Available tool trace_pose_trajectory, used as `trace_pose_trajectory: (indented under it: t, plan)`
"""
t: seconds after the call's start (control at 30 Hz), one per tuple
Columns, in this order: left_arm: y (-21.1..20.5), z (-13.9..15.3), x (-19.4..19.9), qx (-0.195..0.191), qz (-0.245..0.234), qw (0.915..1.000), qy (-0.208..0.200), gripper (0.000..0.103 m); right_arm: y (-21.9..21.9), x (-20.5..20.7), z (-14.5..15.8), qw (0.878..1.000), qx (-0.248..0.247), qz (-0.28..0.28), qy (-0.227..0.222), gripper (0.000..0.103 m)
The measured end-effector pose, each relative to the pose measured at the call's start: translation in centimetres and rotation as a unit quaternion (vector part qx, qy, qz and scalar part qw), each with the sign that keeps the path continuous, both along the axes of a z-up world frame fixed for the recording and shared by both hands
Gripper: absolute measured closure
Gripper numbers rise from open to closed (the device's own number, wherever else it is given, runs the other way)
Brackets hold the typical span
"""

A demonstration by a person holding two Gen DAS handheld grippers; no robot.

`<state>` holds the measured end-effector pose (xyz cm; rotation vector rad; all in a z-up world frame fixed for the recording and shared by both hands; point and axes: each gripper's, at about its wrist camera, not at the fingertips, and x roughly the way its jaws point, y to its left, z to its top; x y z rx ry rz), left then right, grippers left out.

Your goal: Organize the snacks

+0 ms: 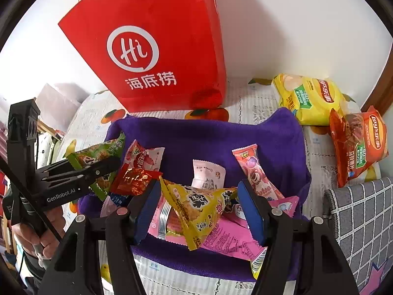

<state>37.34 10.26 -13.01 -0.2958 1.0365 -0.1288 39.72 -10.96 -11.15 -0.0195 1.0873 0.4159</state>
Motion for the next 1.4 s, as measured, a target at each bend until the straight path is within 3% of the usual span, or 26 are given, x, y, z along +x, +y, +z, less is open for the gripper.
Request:
trace_pose_trajectory:
  t: [0.27, 0.4, 0.57, 0.7, 0.83, 0.97, 1.07, 1.17, 1.23, 1.4]
  plan:
    - [-0.8, 0.4, -0.1, -0.014, -0.023, 0.9996, -0.007, 0.049, -0.2, -0.8, 1.7, 1.0, 0.016, -0.004, -0.026, 0.038]
    - [-1.1, 1.1, -0.4, -0.008, -0.019, 0.9996, -0.018, 0.034, 0.3, -1.3, 2.3, 0.999, 0.017, -0.002, -0.043, 0.038]
    - [-1.4, 2.5, -1.1, 0.004, -0.021, 0.9993, -0.03, 0.033, 0.7, -2.1, 3.2, 0.998, 0.012, -0.016, -0.065, 0.038]
    - [-2.1, 3.8, -2.0, 0.012, -0.031, 0.9986, -0.041, 0.032, 0.4, -3.9, 4.3, 0.994, 0.002, -0.038, -0.098, 0.034]
    - [-3.0, 5.1, -3.1, 0.024, -0.039, 0.9976, -0.053, 0.027, -0.5, -6.1, 5.3, 0.994, 0.0, -0.056, -0.095, 0.033]
    - [-4.2, 6.2, -5.2, 0.033, -0.043, 0.9969, -0.057, 0.024, -0.8, -9.0, 6.2, 0.991, -0.035, -0.063, -0.109, 0.033]
    - [-4.5, 6.9, -7.4, 0.025, -0.04, 0.9973, -0.056, 0.024, -1.4, -11.6, 6.7, 0.99, -0.037, -0.078, -0.112, 0.032]
    - [-4.8, 8.1, -10.4, 0.034, -0.036, 0.9965, -0.067, 0.018, -1.9, -14.4, 7.0, 0.989, -0.033, -0.088, -0.113, 0.019]
    - [-5.0, 9.0, -12.9, 0.057, -0.026, 0.9948, -0.081, 0.007, -2.3, -16.4, 7.3, 0.987, -0.031, -0.098, -0.12, 0.012]
    - [-4.8, 10.4, -17.6, 0.07, -0.01, 0.9933, -0.091, 0.006, -3.1, -21.0, 7.9, 0.983, -0.045, -0.12, -0.134, 0.005]
